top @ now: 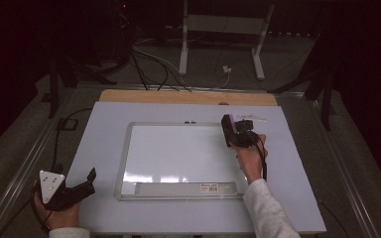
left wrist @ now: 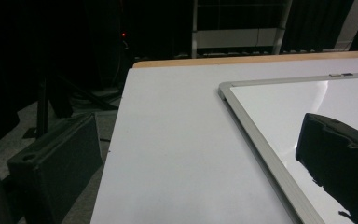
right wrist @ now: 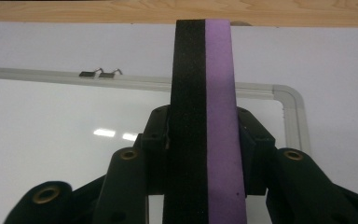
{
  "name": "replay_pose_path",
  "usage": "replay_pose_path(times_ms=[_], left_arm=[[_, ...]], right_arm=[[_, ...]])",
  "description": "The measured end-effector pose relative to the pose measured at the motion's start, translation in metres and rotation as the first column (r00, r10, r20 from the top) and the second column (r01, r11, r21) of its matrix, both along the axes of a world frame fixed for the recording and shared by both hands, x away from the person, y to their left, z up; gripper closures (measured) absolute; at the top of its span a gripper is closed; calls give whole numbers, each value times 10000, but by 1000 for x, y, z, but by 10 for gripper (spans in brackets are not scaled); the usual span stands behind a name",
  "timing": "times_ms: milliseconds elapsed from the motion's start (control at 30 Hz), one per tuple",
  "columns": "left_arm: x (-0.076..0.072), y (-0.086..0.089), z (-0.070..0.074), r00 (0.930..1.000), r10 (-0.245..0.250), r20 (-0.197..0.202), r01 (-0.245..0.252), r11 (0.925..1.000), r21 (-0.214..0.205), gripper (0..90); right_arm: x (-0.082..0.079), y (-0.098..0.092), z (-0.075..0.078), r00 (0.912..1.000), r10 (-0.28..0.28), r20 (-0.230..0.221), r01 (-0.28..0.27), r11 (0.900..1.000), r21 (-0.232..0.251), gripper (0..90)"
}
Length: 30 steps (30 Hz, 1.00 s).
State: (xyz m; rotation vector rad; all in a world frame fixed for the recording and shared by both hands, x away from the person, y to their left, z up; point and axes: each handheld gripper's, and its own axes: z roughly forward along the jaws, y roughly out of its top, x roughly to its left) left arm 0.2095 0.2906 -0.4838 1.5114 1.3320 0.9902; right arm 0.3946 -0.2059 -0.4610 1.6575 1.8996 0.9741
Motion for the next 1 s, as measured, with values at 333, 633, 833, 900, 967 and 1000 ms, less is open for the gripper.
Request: replay_pose_path(times_ms=[333, 633, 833, 900, 967, 1000], left_arm=[[0, 0, 0, 10000, -4, 11, 4, 10000, 12, 10], [0, 0, 0, 10000, -1, 21, 1, 10000, -7, 10], [0, 0, 0, 10000, -5, 13, 5, 10000, -1, 10], [0, 0, 0, 10000, -5, 11, 5, 10000, -5, 10], [0, 0, 0, 10000, 1, 5, -1, 10000, -11, 10], [0, 0, 0, 10000, -2, 6, 2, 10000, -14, 10]], right_arm=[[6, -21, -1, 9981, -584, -181, 586, 9983, 63, 625], [12, -29, -12, 9941, -863, -663, 846, 9960, -273, 625], [15, -28, -21, 9894, -1022, -1035, 977, 9941, -477, 626], [15, -28, -24, 9883, -1040, -1113, 993, 9939, -472, 626], [16, -28, -26, 9862, -1114, -1223, 1065, 9933, -459, 626], [16, -28, -27, 9849, -1170, -1279, 1122, 9927, -438, 626]])
